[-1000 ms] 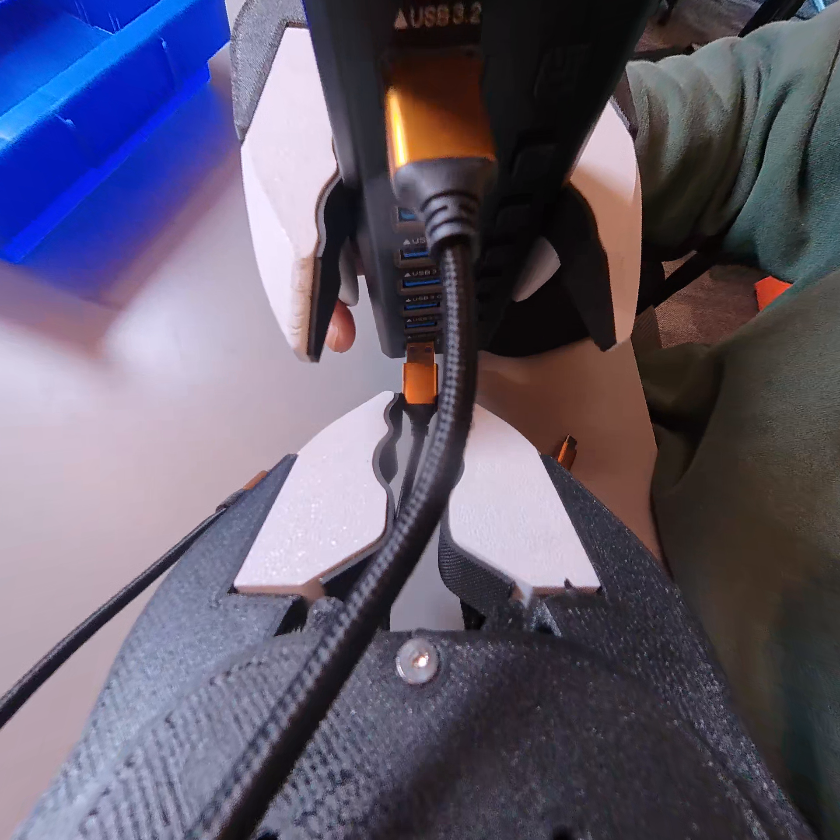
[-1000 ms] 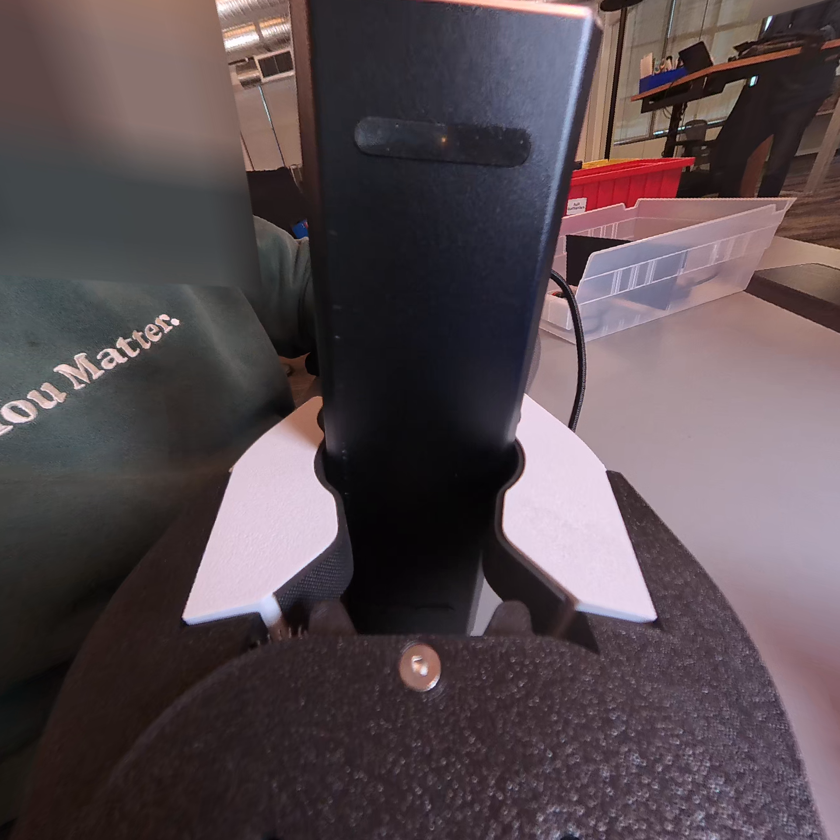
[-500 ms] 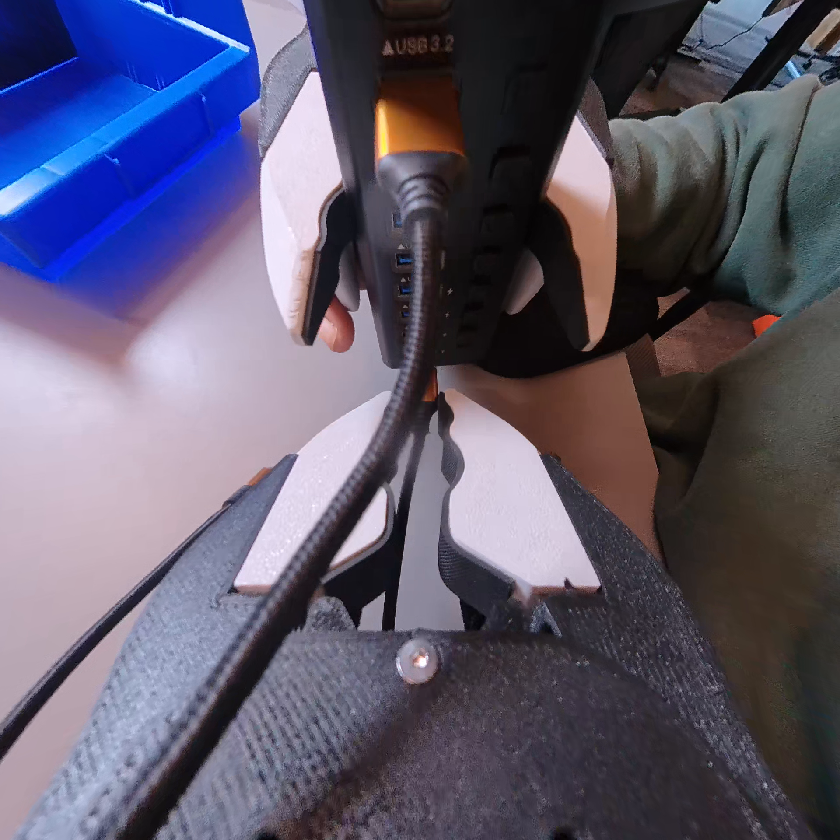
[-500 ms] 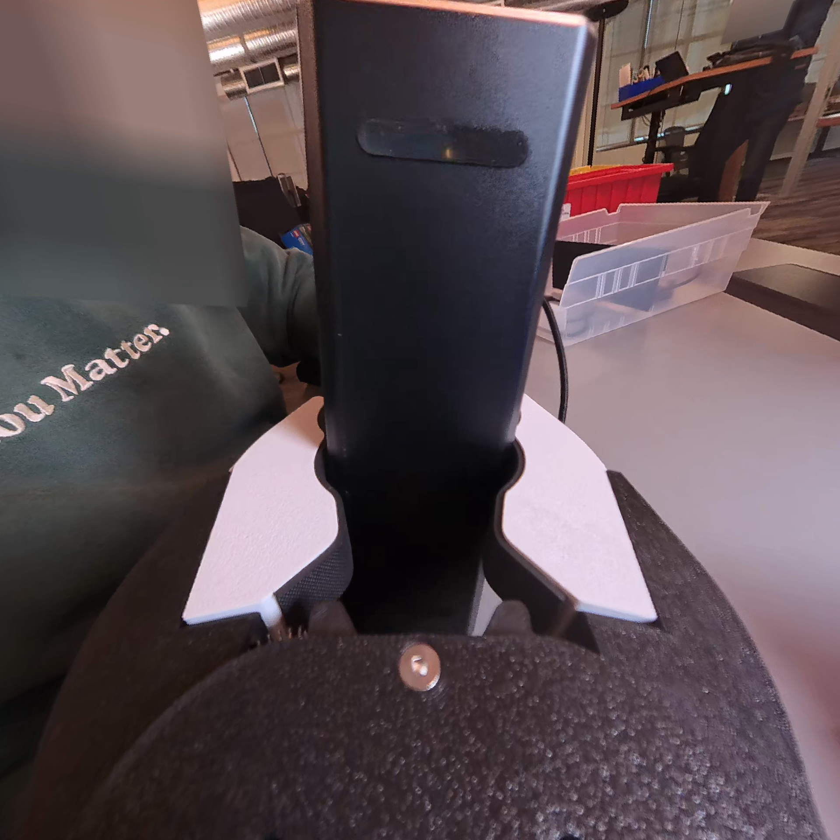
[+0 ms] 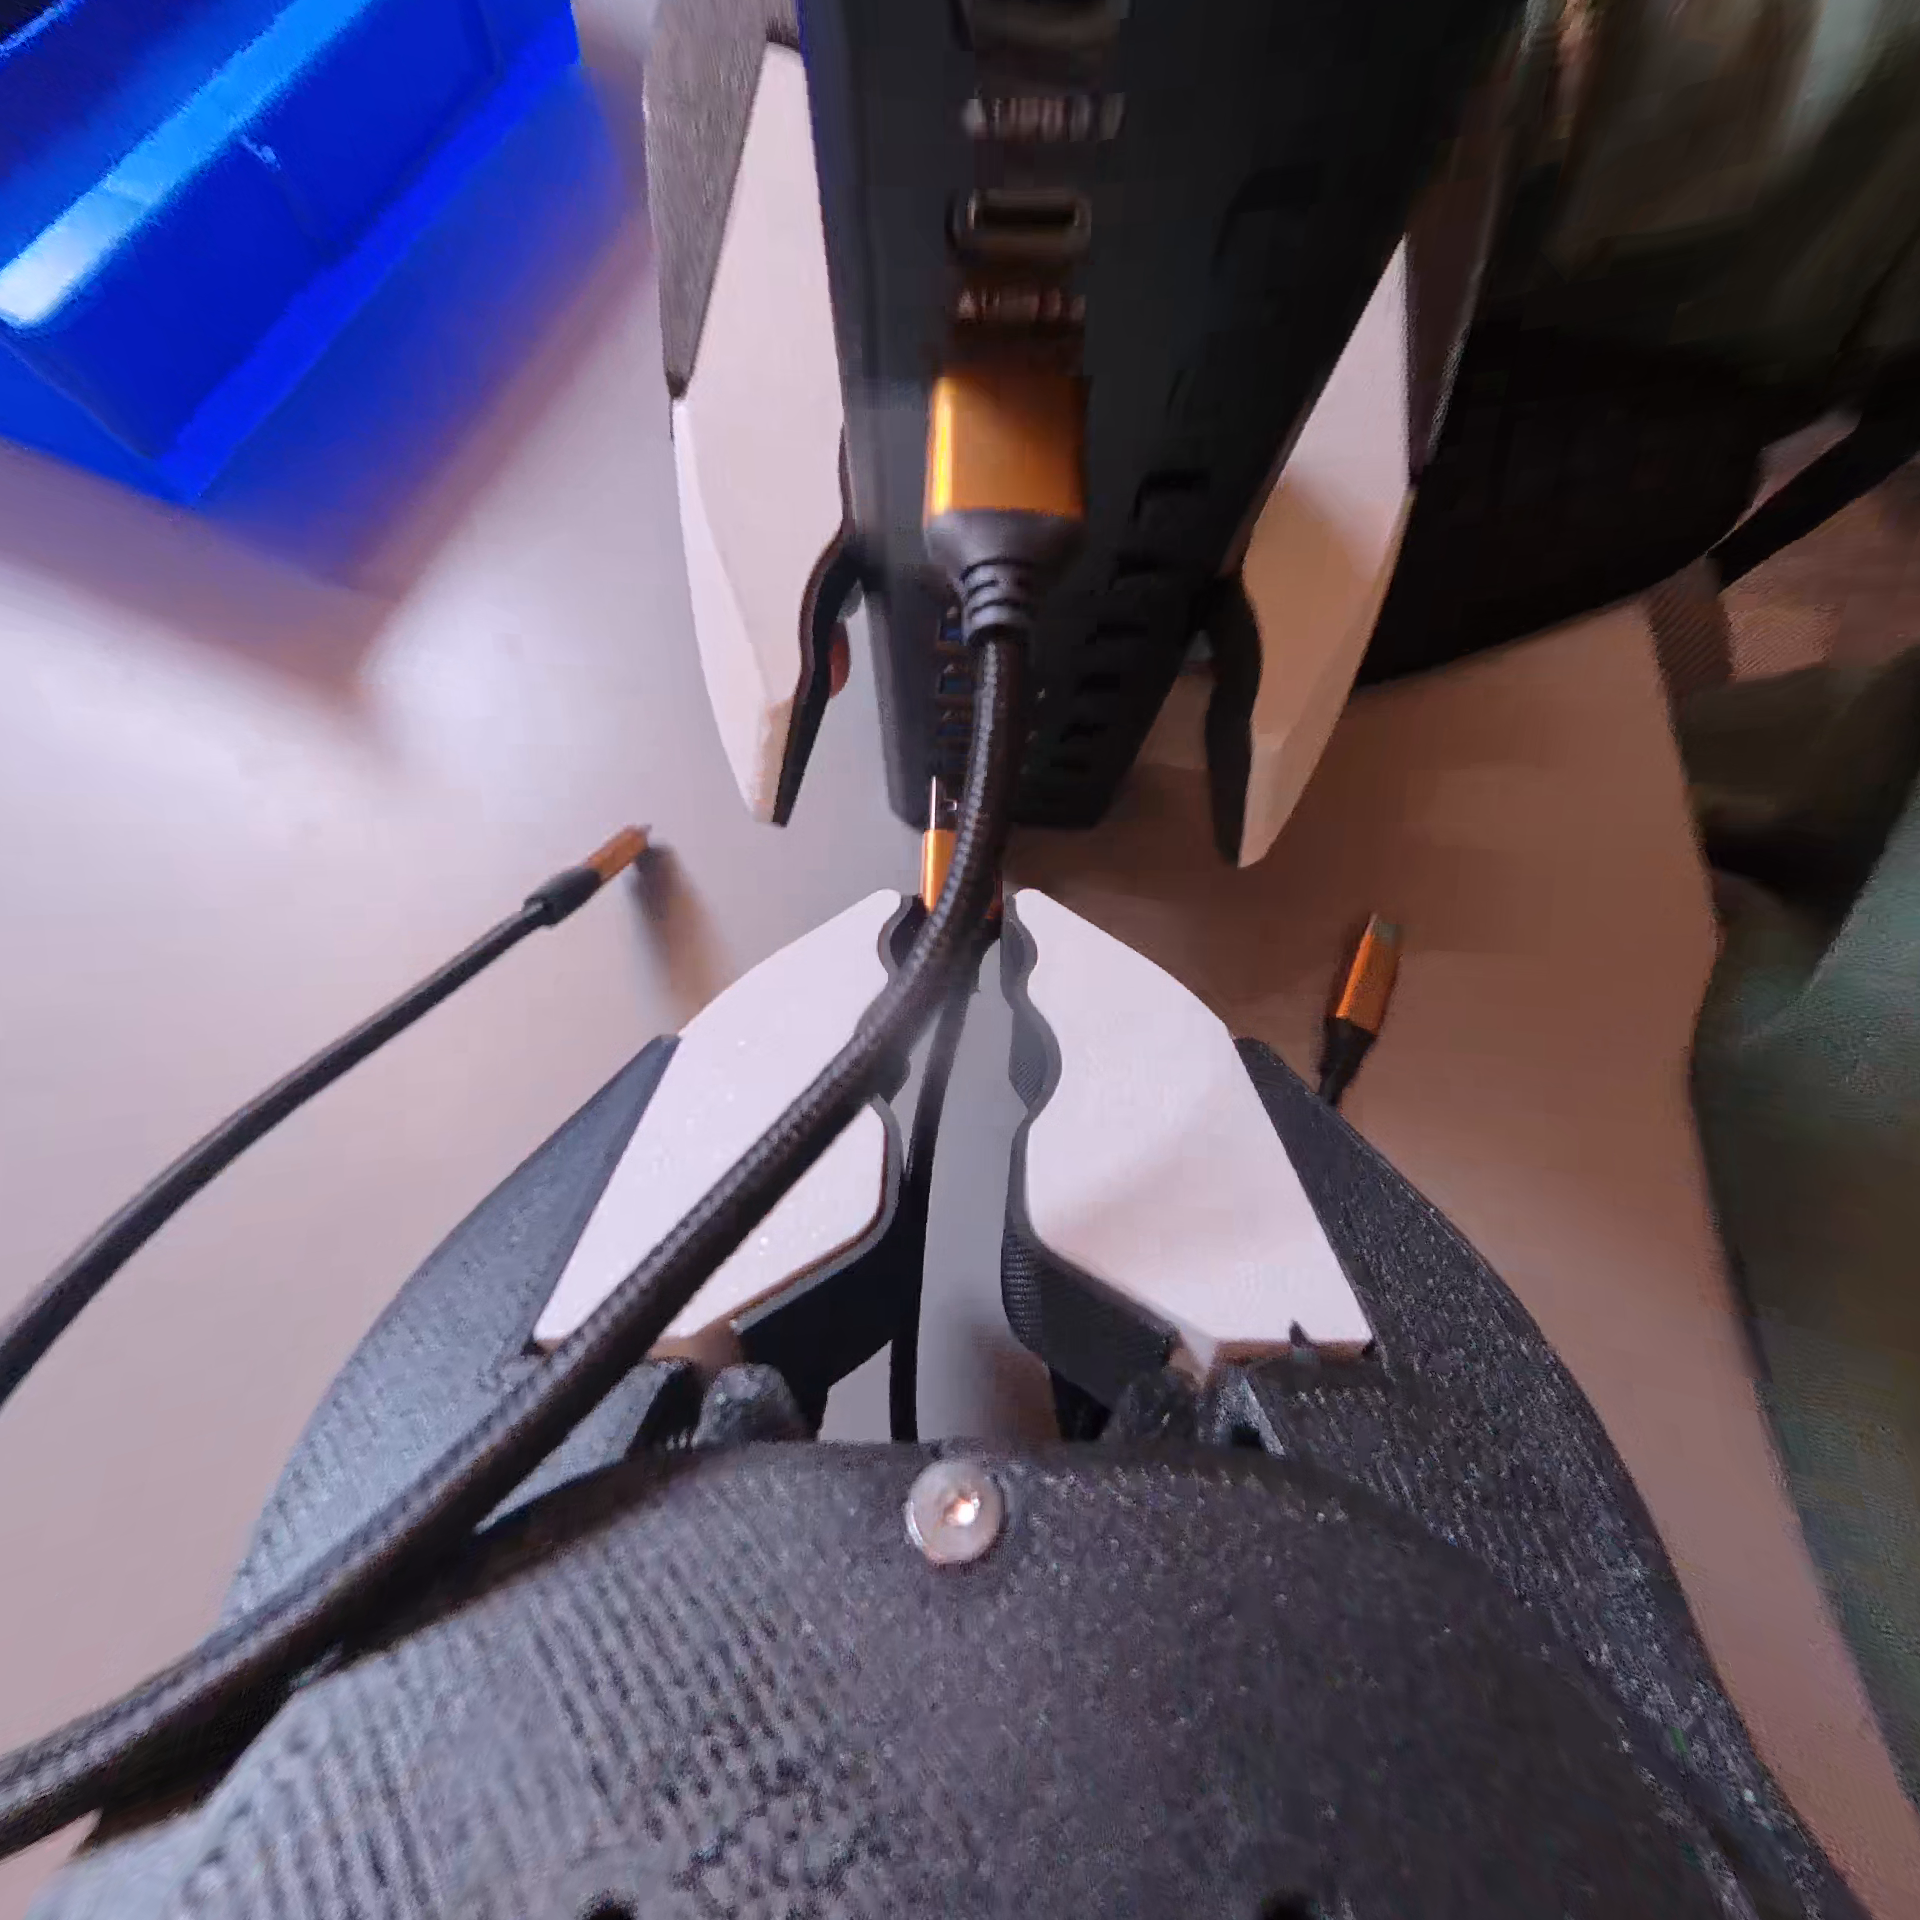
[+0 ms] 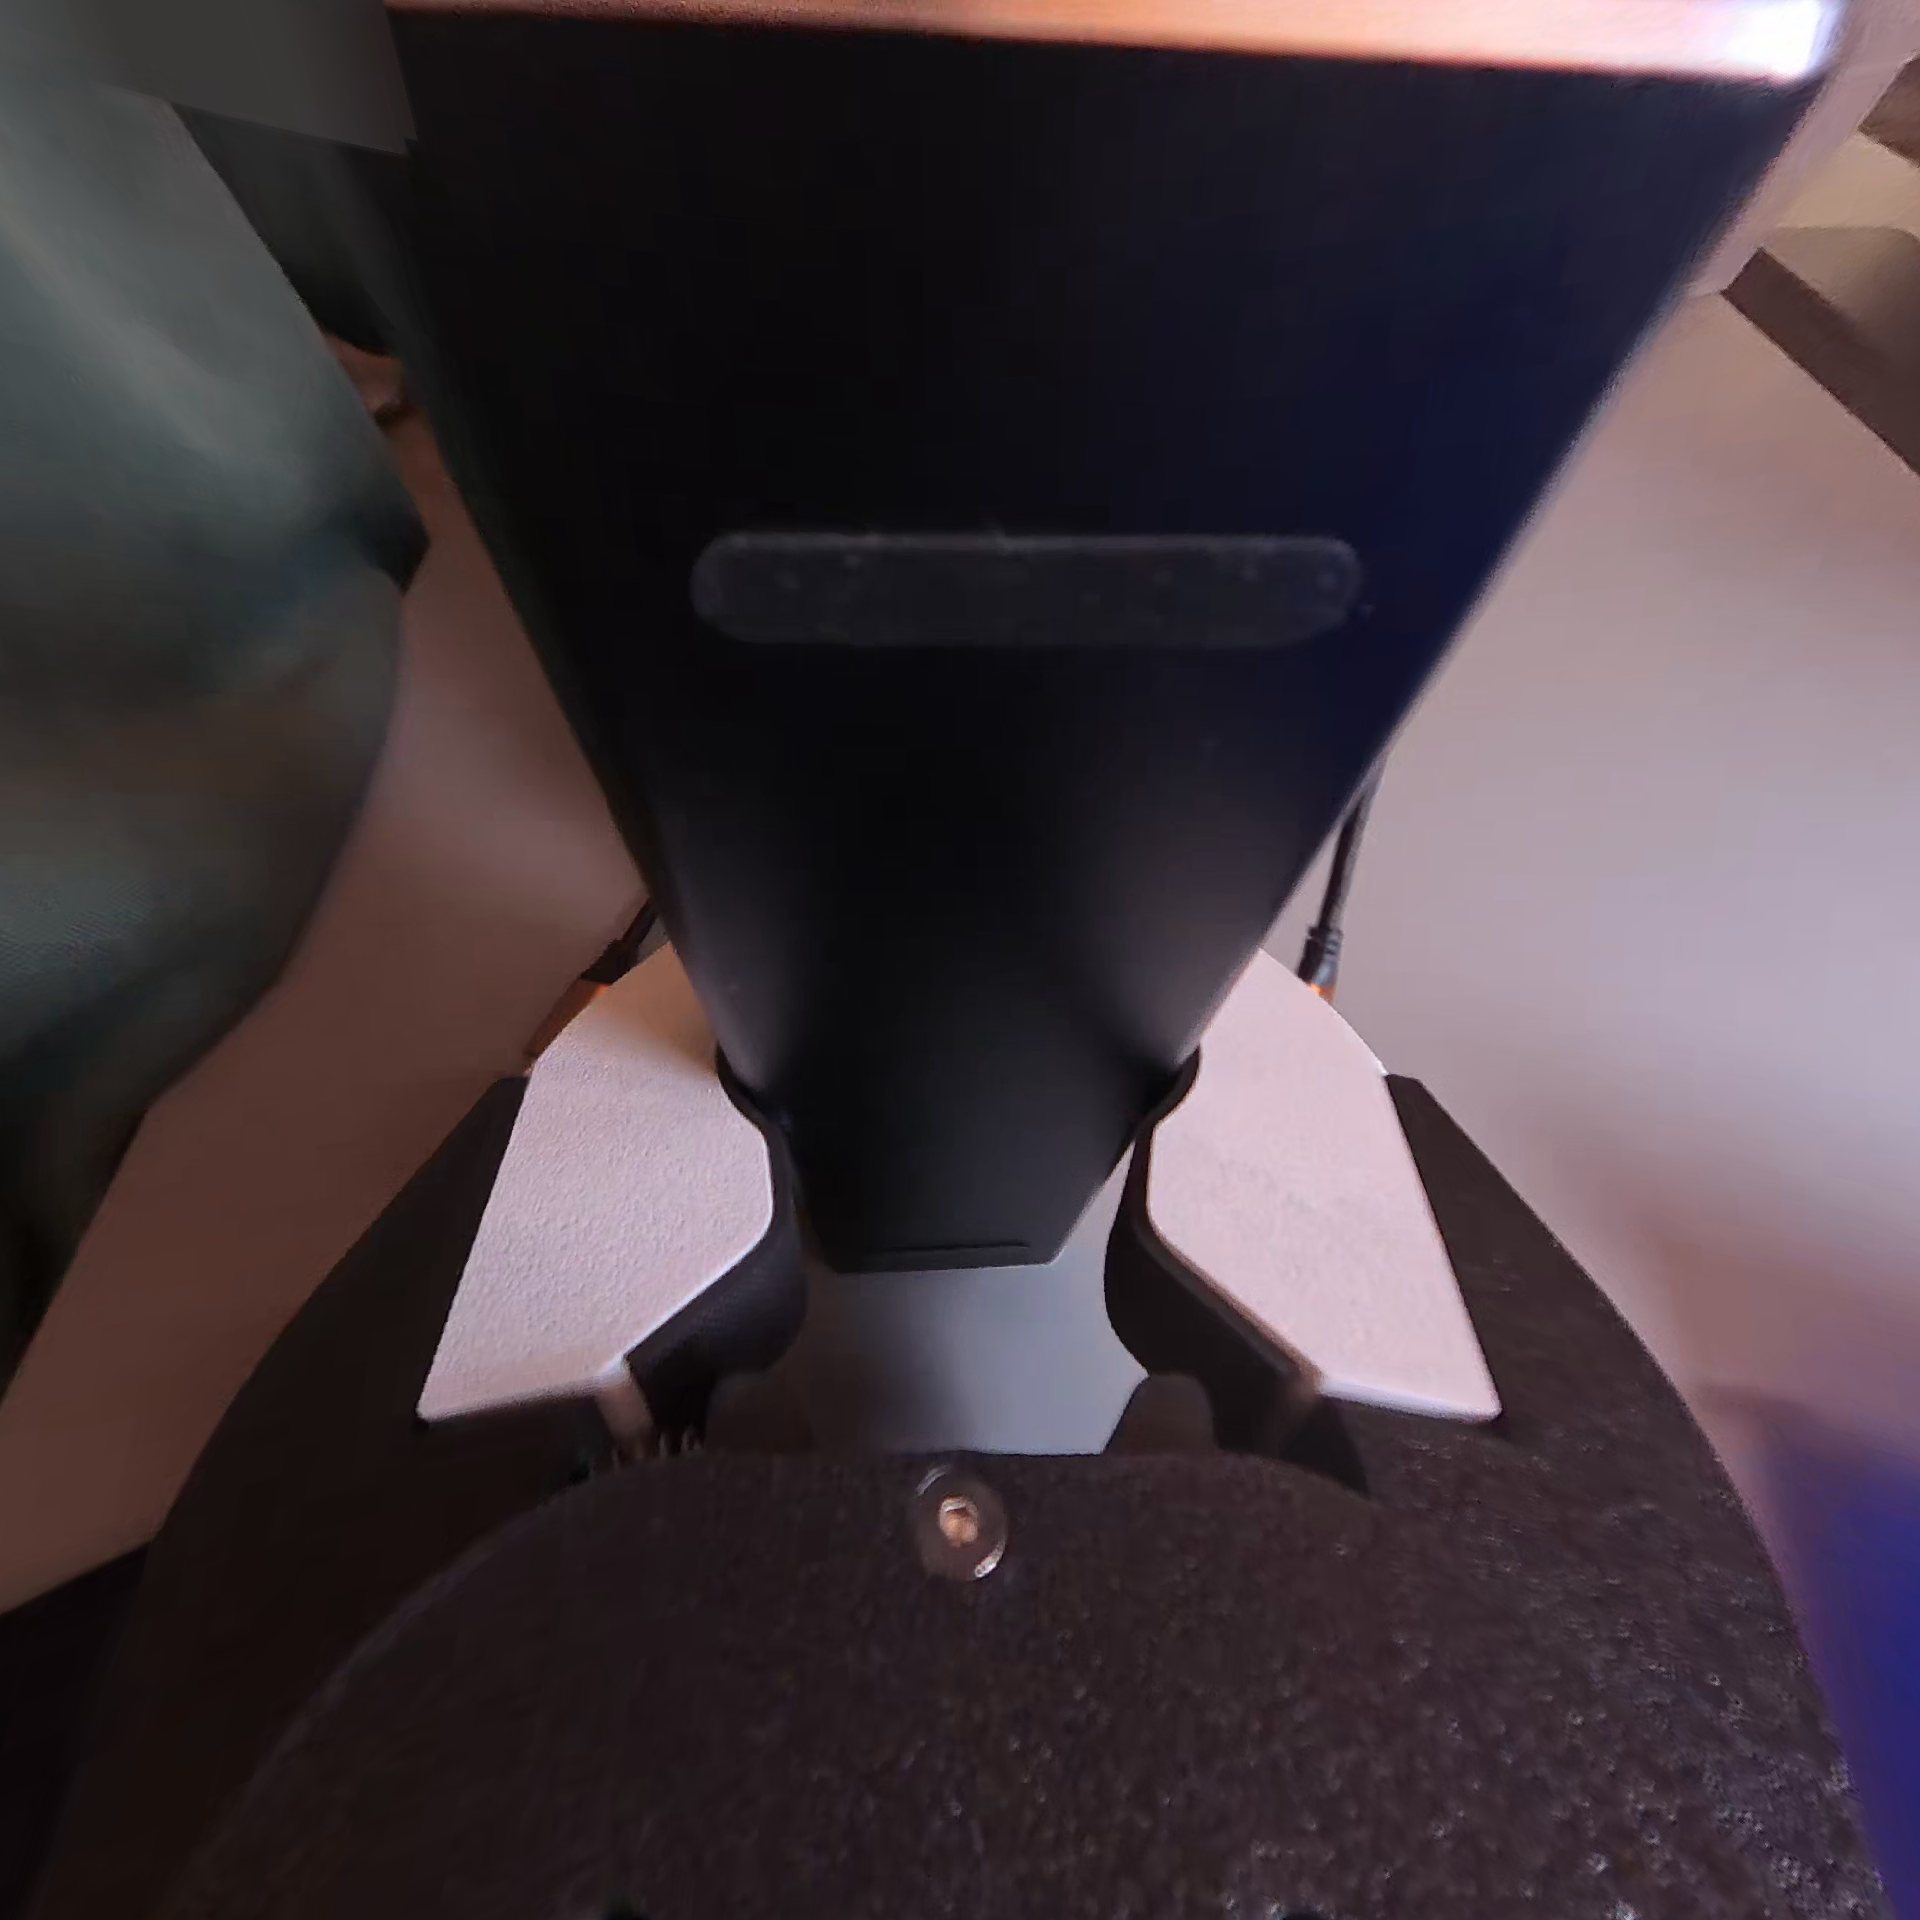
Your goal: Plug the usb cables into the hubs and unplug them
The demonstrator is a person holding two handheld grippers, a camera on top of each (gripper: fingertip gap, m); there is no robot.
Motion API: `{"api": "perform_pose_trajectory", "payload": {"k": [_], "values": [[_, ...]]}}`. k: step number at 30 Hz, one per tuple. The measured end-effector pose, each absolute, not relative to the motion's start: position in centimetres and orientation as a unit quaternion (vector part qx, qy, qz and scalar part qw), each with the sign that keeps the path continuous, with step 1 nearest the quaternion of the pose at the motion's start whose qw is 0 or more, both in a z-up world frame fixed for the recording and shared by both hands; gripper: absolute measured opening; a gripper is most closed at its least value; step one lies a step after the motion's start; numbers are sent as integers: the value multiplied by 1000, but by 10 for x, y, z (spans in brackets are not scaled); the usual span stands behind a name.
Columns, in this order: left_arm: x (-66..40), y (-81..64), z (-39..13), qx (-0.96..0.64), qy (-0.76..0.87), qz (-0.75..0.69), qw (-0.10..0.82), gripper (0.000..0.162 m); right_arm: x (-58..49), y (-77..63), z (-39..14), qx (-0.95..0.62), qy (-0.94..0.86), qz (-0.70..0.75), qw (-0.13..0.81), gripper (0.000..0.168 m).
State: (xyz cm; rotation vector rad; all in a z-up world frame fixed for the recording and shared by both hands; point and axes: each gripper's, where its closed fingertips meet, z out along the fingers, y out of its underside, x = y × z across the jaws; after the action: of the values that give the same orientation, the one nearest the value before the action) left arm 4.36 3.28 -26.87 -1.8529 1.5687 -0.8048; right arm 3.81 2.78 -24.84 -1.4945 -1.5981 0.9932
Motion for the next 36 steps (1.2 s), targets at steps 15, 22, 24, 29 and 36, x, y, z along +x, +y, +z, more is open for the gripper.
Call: {"api": "perform_pose_trajectory", "payload": {"k": [15, 22, 24, 29, 36], "values": [[37, 28, -283, -696, 599, -297, 263, 15, 69, 37, -281, -646, -647, 271, 301, 85], [35, 28, -286, -697, 601, -295, 257, 15, 70, 38, -295, -651, -653, 254, 292, 65], [35, 27, -287, -697, 602, -294, 255, 15, 69, 37, -295, -647, -657, 260, 286, 61], [35, 28, -284, -695, 599, -300, 260, 15, 62, 37, -294, -638, -658, 260, 303, 61], [29, 29, -266, -680, 609, -302, 274, 15, 49, 25, -273, -603, -652, 321, 331, 61]]}}
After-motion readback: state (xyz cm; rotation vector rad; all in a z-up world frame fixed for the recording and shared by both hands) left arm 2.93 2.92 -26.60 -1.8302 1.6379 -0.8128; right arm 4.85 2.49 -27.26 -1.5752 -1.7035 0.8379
